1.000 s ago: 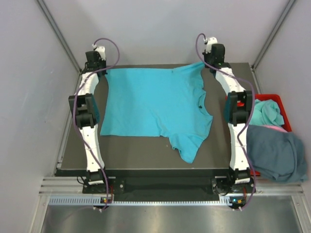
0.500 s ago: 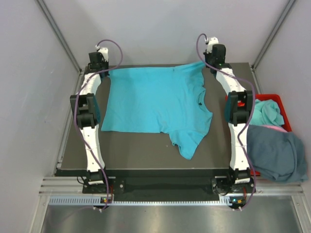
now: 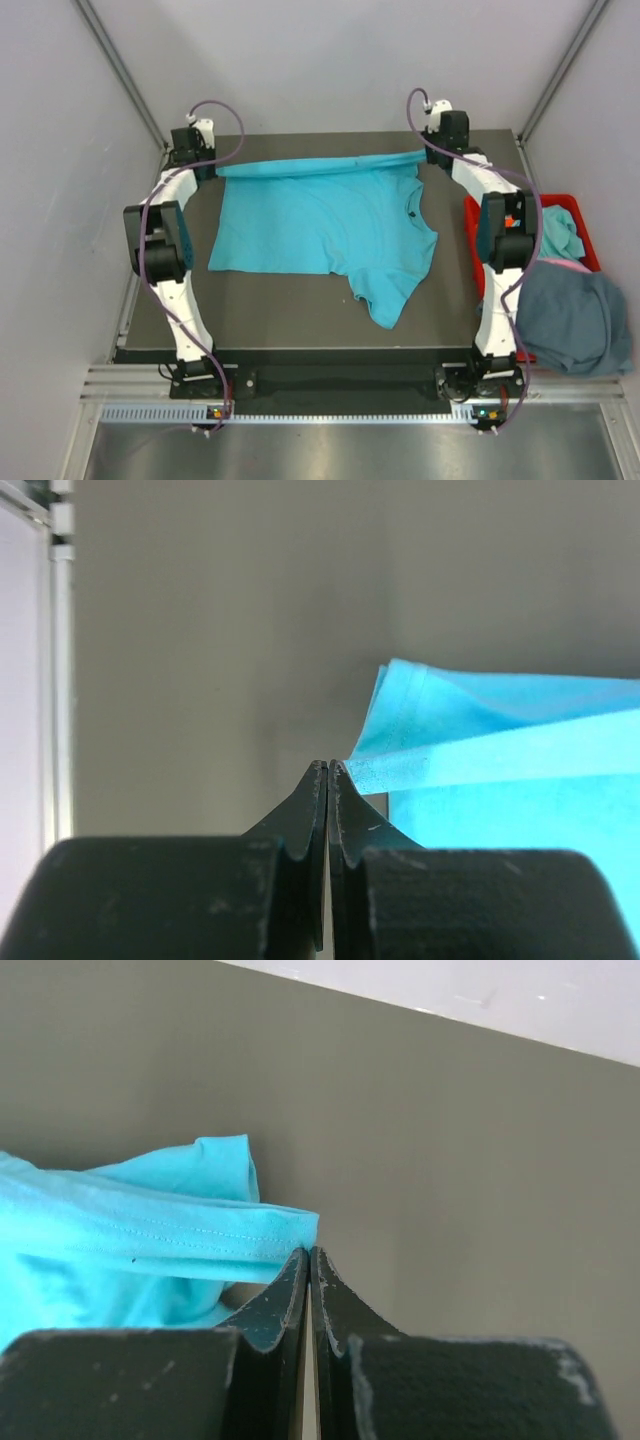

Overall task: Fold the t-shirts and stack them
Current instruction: Flatten the tshirt out

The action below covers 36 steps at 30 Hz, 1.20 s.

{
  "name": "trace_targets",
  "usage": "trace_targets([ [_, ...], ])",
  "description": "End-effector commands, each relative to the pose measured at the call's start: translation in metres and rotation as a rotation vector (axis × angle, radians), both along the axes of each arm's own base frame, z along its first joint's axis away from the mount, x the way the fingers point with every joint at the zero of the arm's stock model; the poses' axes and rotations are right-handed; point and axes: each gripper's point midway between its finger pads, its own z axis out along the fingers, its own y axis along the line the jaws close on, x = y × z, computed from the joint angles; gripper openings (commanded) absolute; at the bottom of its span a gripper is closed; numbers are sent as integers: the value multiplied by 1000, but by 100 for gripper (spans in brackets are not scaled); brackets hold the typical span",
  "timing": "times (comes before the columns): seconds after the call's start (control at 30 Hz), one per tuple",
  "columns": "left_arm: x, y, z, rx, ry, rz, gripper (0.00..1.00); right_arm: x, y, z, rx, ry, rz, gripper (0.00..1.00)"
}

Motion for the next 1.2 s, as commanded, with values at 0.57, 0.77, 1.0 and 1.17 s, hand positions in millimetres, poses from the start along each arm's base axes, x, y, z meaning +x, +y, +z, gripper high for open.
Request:
trace_targets([
  [0.57, -28, 8, 57, -18, -106, 7, 0, -44, 1, 57, 62, -93, 18, 0],
  [0.77, -22, 12, 76, -22, -139, 16, 0, -36, -5, 89, 62, -164, -6, 0],
  [1.0, -38, 1, 180, -43, -334, 0, 0, -51, -9, 199, 116, -341, -18, 0],
  [1.17, -79, -10, 263, -47, -453, -21, 0, -93, -7, 292, 169, -468, -1, 0],
])
